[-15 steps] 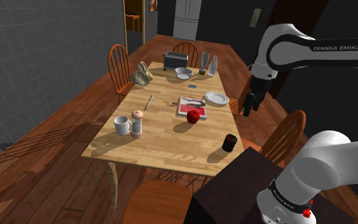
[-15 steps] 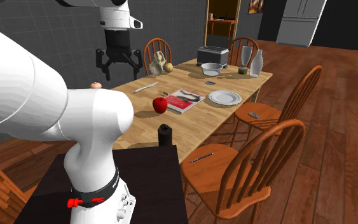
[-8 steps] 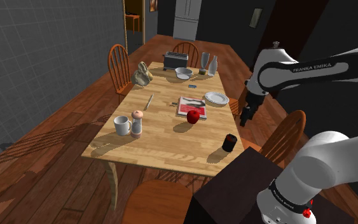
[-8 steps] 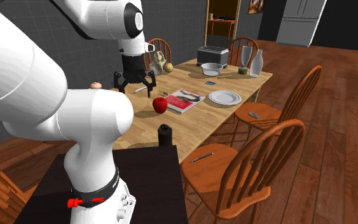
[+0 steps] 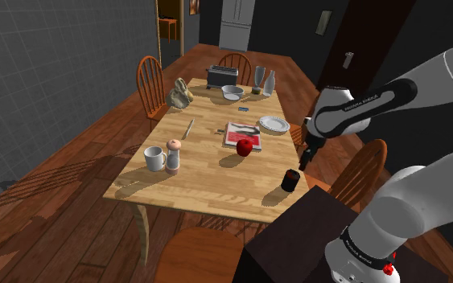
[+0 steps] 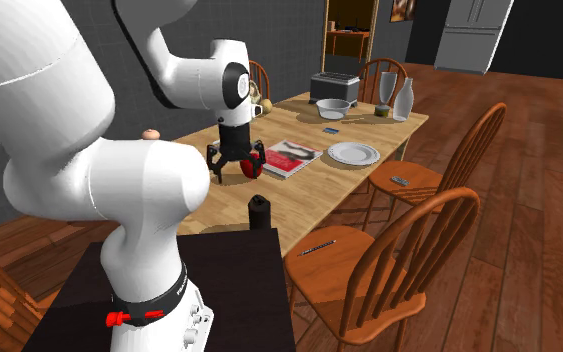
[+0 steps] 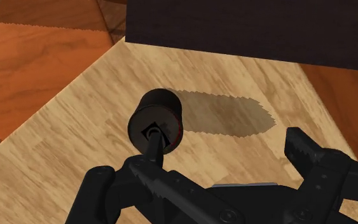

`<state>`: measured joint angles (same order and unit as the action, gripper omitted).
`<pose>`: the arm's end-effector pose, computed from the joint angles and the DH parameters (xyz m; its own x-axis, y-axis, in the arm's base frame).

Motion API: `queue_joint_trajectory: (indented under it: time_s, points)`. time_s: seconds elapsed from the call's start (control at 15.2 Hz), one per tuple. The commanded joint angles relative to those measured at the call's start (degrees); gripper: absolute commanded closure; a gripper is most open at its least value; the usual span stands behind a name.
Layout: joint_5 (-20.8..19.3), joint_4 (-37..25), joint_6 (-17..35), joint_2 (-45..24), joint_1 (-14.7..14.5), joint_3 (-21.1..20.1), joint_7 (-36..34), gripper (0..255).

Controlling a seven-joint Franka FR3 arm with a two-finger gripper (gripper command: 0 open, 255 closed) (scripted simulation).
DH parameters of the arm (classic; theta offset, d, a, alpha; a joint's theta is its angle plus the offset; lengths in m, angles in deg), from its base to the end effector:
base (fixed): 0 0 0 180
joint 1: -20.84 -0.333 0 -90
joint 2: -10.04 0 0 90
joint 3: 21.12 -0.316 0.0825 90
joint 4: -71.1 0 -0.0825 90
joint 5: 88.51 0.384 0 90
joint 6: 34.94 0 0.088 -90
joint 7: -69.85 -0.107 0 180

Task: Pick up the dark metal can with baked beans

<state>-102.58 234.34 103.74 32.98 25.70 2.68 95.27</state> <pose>0.3103 -0.1521 0.2937 0.9855 0.1656 -0.0370 0.1649 -0.9860 -0.0231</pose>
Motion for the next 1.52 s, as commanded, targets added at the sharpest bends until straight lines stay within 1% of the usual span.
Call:
queue_joint_trajectory:
  time_s: [0.0,0.13,0.2,0.26,0.33,0.4,0.46,0.53,0.86,0.92,0.99,1.12,1.19,1.45]
  points:
    - [0.5,-0.6,6.0,-5.7,-0.6,2.6,3.4,0]
    - [2.9,-1.5,11.7,-11.8,-2.2,5.1,7.5,0]
    - [5.1,-2.1,14.4,-15.0,-3.2,6.3,10.1,0]
    - [8.3,-2.9,17.0,-18.4,-4.4,7.4,13.4,0]
    - [12.6,-3.8,19.5,-21.8,-5.5,8.1,17.5,0]
    - [18.1,-4.8,21.6,-25.3,-6.1,8.0,22.5,0]
    - [24.4,-6.1,23.4,-28.7,-5.8,6.8,28.0,0]
    - [26.7,-6.6,24.1,-30.0,-4.9,5.5,30.1,0]
    - [36.5,-7.9,27.8,-35.8,-0.3,-1.2,37.3,0]
    - [38.2,-8.3,28.5,-36.8,0.8,-2.7,38.6,0]
    - [40.8,-8.8,29.6,-38.6,2.4,-5.0,40.6,0]
    - [40.6,-8.8,29.7,-38.5,2.6,-5.1,40.5,0]
    - [40.6,-8.8,29.7,-38.5,2.7,-5.1,40.5,255]
    - [40.7,-8.9,29.7,-38.6,2.8,-5.2,40.6,255]
